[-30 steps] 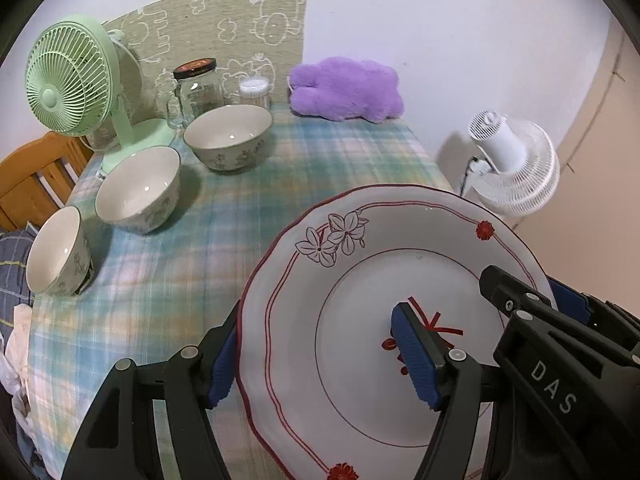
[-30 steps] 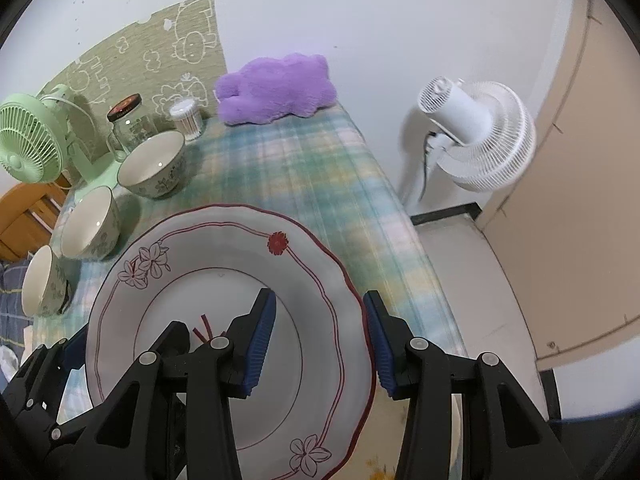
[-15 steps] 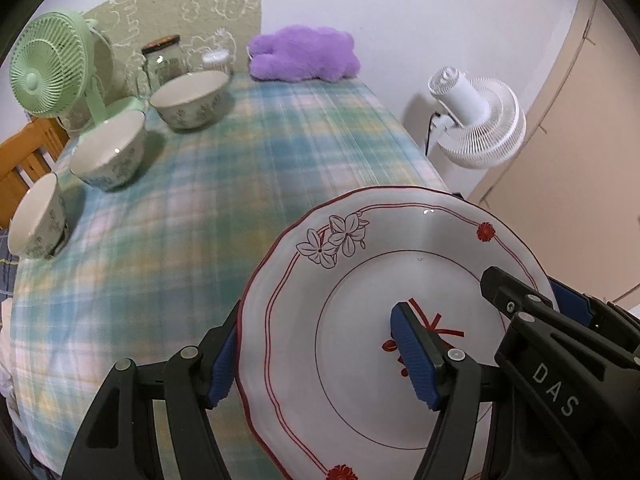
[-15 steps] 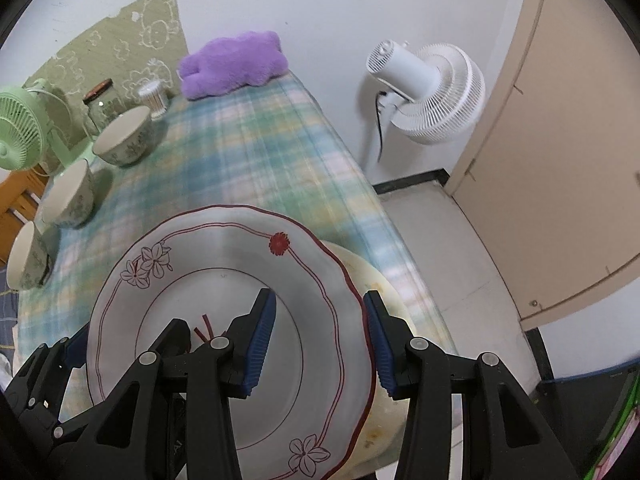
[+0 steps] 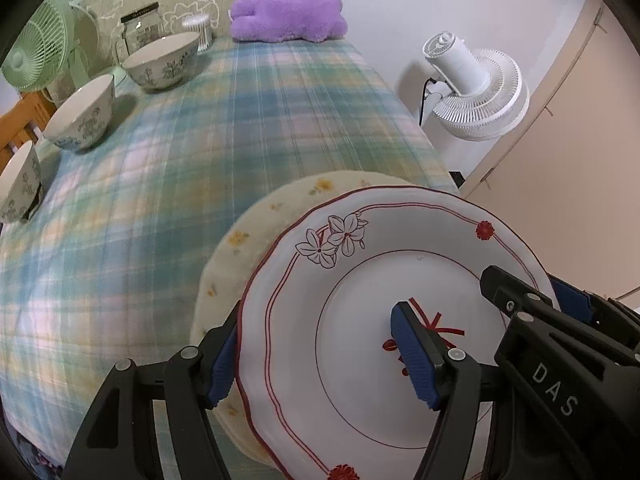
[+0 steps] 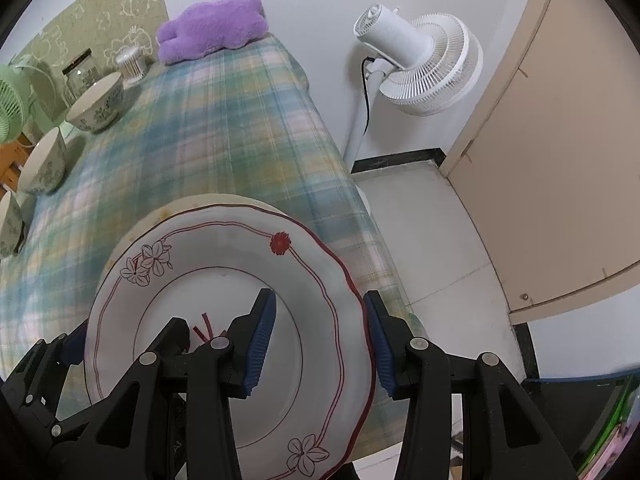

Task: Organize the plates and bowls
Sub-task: 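Lift the red-patterned plate with both tools and carry it over the flower-plate stack, then lower the red-patterned plate onto the stack and open both tools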

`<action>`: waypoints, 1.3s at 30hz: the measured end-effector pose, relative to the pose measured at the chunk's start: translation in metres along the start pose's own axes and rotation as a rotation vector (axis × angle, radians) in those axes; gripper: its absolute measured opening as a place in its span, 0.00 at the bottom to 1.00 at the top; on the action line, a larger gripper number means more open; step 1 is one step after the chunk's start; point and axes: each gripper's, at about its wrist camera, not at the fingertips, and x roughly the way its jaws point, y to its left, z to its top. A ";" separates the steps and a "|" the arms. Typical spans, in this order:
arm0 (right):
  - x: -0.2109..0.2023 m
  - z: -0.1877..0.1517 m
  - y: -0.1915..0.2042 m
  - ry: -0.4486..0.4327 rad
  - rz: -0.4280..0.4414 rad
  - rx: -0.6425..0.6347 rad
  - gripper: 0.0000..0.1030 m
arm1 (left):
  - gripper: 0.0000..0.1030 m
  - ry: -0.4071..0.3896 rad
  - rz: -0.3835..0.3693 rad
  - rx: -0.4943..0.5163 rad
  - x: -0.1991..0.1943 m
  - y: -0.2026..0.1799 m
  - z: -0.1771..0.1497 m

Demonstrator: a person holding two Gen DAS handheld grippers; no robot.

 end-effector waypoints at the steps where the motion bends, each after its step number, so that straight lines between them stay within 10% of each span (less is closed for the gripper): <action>1: 0.003 0.000 -0.003 0.006 0.008 -0.002 0.47 | 0.69 0.001 0.003 -0.004 0.001 -0.001 -0.001; 21: 0.018 0.003 -0.013 0.015 0.086 -0.071 0.47 | 0.70 -0.033 0.093 -0.055 0.008 -0.008 -0.005; 25: 0.012 0.003 -0.019 0.010 0.083 -0.083 0.29 | 0.70 -0.037 0.107 -0.056 0.009 -0.010 -0.005; 39: 0.019 0.011 -0.011 0.030 0.129 -0.107 0.28 | 0.70 -0.058 0.193 -0.045 0.003 -0.006 0.000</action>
